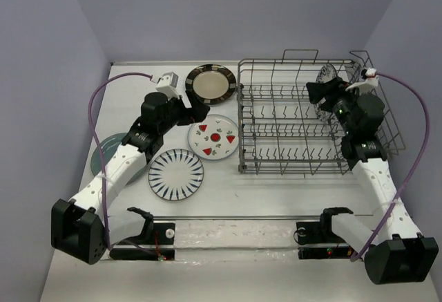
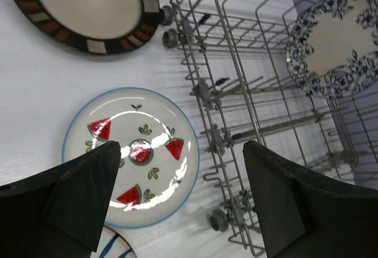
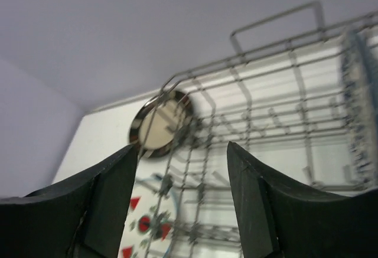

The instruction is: Load the plates into the dish rack

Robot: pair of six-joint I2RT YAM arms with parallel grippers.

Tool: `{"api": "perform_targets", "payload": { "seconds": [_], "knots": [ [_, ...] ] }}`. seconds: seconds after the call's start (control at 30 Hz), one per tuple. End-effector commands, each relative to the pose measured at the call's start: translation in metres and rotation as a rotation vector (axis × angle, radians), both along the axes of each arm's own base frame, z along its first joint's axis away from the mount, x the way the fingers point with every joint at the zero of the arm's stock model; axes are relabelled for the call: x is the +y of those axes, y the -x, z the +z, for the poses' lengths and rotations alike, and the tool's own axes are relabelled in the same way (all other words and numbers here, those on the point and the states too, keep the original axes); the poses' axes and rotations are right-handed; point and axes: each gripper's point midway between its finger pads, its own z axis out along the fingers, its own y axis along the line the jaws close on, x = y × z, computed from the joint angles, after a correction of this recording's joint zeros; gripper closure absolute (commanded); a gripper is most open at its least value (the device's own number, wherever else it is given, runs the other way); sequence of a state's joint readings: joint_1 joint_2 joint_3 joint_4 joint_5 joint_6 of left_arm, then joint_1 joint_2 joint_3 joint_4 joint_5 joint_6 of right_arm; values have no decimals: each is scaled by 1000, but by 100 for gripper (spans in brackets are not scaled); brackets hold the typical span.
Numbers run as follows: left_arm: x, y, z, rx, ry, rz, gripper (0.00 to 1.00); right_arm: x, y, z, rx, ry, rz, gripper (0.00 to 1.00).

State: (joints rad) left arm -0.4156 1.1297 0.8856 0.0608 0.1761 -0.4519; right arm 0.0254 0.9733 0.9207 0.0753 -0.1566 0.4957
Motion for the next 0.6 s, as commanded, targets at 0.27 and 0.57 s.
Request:
{"api": "perform_targets", "payload": {
  "seconds": [0.27,0.57],
  "knots": [
    [47,-142,-32,111,208,278,10,125,72,-18,-52,-117,567,30],
    [57,-214,-95,236,296,311,11,142,111,2,-105,-82,666,29]
  ]
}}
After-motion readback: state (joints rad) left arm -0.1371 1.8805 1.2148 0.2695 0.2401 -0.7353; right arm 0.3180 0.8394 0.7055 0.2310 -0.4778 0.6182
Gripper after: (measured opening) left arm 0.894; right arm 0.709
